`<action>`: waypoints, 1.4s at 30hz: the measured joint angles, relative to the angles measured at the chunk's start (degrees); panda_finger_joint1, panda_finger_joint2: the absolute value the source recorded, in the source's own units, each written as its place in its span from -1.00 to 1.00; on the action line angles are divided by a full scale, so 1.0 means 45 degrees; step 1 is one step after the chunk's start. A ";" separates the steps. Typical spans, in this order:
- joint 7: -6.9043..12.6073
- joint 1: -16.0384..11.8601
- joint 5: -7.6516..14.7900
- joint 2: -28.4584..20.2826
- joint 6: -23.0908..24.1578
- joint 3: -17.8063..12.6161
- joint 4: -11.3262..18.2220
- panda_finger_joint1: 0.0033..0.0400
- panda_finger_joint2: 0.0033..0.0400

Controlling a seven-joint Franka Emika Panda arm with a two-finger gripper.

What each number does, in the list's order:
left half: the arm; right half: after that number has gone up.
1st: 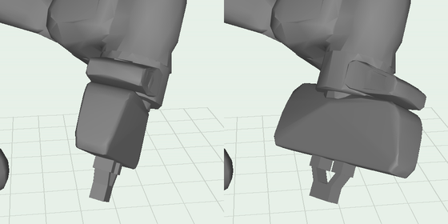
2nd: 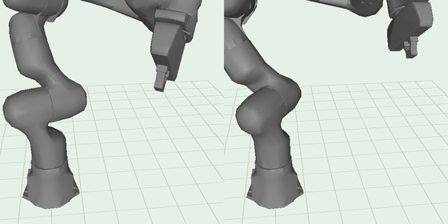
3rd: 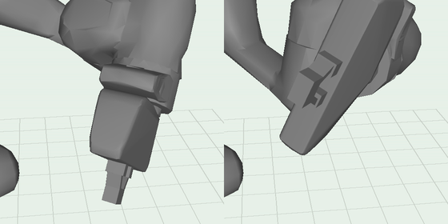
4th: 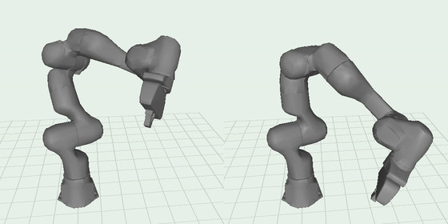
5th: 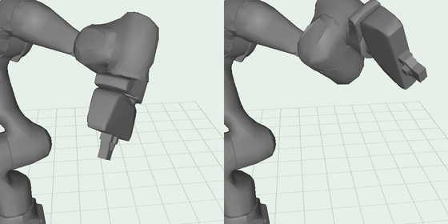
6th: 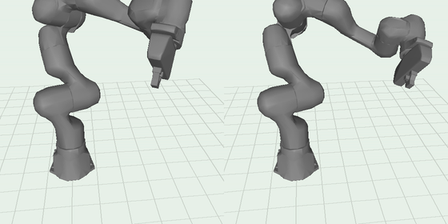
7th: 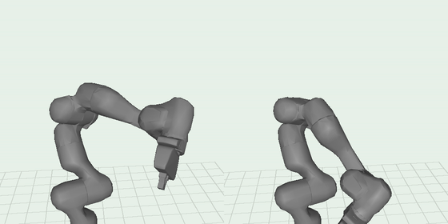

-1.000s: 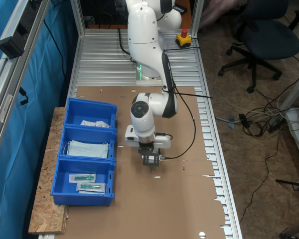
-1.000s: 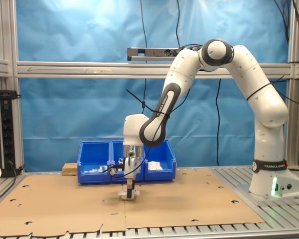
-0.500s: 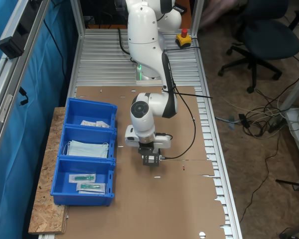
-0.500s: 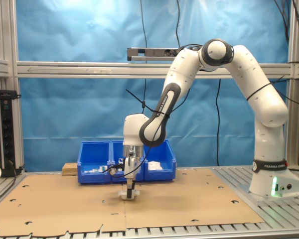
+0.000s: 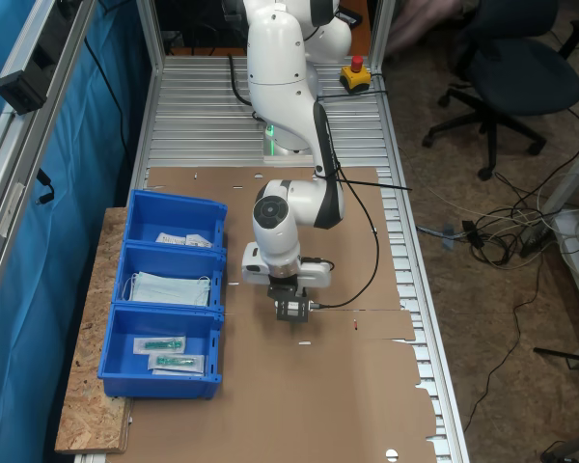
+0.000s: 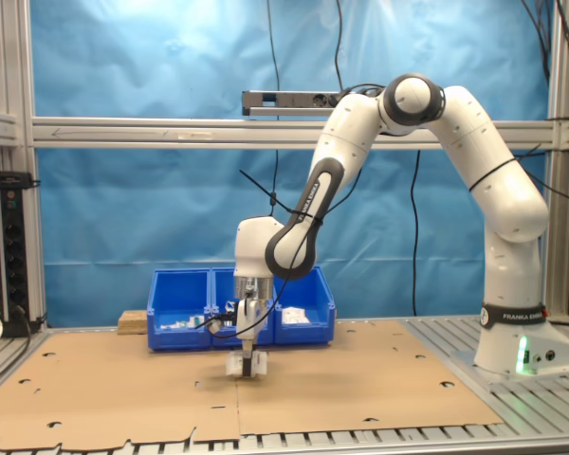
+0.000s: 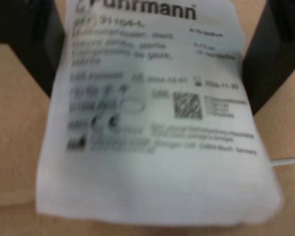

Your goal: Pick and place sorting task of medical equipment.

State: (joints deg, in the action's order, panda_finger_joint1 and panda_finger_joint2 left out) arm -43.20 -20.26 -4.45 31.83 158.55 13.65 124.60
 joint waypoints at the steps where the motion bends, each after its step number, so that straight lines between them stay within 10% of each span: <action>1: 0.0000 0.0000 0.0000 0.0000 0.0000 0.0000 0.0000 0.74 0.74; 2: 0.0000 0.0000 0.0000 0.0000 0.0000 0.0000 0.0000 0.30 0.30; 10: 0.0000 0.0000 0.0000 0.0000 0.0000 0.0000 0.0000 0.30 0.30; 11: 0.0000 0.0000 0.0000 0.0000 0.0000 0.0000 0.0000 -0.59 -0.59; 16: 0.0000 0.0008 0.0000 -0.0001 0.0000 0.0001 -0.0006 -0.59 -0.59; 17: 0.0000 0.0008 0.0000 -0.0001 0.0000 0.0001 -0.0006 -0.84 -0.84; 31: 0.0000 0.0008 0.0000 -0.0372 -0.0021 0.0000 0.0001 -0.84 -0.84; 42: 0.0000 -0.0094 0.0000 -0.2710 -0.1291 0.0002 0.0009 -0.84 -0.84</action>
State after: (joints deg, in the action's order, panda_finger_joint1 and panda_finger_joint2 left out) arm -43.20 -20.68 -4.45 19.64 152.74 13.66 124.64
